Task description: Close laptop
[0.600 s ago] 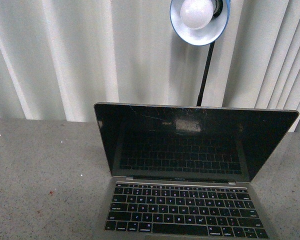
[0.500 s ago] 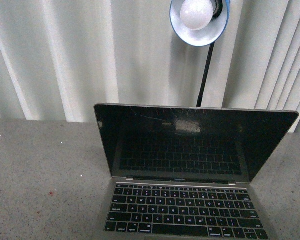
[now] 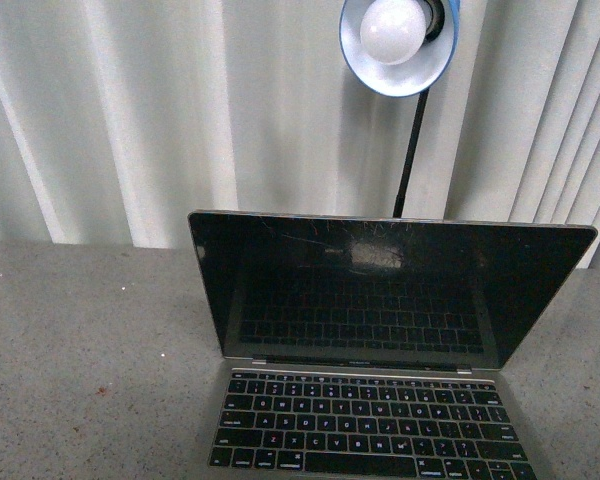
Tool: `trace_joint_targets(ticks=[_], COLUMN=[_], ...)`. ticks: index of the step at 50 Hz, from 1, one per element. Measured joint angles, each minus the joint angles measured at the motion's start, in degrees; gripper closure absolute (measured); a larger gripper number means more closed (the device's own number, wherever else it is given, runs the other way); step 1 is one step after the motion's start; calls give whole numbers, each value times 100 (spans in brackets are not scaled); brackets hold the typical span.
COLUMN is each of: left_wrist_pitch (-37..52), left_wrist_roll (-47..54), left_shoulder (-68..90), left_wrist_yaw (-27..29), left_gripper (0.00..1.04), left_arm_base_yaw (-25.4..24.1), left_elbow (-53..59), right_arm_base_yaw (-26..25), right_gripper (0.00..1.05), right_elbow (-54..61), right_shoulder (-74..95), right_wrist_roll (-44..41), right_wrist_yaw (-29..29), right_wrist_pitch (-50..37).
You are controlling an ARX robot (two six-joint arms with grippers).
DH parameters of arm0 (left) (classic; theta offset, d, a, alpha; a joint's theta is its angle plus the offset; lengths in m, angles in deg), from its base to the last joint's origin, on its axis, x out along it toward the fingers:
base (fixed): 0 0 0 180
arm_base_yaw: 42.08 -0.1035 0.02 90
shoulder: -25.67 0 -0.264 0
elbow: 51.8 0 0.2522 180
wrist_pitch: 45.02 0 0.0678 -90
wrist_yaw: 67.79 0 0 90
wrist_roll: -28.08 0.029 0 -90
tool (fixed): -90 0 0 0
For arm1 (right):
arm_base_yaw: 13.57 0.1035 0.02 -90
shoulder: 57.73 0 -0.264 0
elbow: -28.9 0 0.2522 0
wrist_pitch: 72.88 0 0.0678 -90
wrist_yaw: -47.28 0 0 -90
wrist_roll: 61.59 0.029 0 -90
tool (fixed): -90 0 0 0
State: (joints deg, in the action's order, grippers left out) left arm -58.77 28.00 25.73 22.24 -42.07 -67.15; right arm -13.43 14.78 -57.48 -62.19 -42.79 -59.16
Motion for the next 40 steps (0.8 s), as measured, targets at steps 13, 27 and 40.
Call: trace_joint_targets(ticks=[13,27,40], left_wrist_pitch=[0,0,0], left_wrist_roll=[0,0,0], left_shoulder=[0,0,0], left_wrist_yaw=[0,0,0], left_gripper=[7,7,7], left_arm_base_yaw=[0,0,0], left_elbow=[0,0,0], right_arm_base_yaw=[0,0,0], right_gripper=[7,7,7], right_elbow=[0,0,0], right_shoulder=[0,0,0], right_wrist_roll=[0,0,0], right_wrist_yaw=[0,-2,0], right_wrist_pitch=[0,0,0])
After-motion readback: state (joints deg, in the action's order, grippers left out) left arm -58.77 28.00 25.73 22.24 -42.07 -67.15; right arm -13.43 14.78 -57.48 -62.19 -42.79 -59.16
